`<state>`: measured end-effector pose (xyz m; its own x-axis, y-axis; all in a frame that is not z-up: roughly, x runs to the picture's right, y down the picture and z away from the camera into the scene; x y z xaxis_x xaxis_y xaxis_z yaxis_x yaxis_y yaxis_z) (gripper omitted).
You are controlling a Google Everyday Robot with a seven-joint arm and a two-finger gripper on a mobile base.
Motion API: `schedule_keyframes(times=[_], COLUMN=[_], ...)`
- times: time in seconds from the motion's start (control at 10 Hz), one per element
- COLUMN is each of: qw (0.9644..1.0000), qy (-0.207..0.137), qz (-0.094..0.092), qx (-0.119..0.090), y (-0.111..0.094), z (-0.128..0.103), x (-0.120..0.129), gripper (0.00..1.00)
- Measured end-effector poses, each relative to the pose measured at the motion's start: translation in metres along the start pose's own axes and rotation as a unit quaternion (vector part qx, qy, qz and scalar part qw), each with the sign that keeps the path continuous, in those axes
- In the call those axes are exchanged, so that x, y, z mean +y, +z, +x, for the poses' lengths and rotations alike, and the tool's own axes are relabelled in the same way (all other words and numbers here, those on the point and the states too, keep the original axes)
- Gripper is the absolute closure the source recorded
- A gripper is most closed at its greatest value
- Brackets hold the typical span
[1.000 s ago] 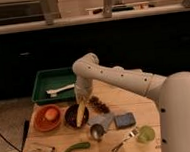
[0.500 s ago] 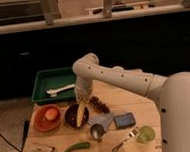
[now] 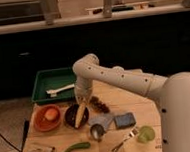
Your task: Place banana in purple bowl
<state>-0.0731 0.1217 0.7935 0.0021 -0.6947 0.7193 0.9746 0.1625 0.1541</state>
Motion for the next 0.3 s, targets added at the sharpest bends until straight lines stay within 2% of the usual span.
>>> schedule_keyframes(times=[0.3], qw=[1.0000], qy=[0.003], qz=[0.000], qx=[0.001], y=[0.0018], z=[-0.0012], x=[-0.0013], gripper=[0.20])
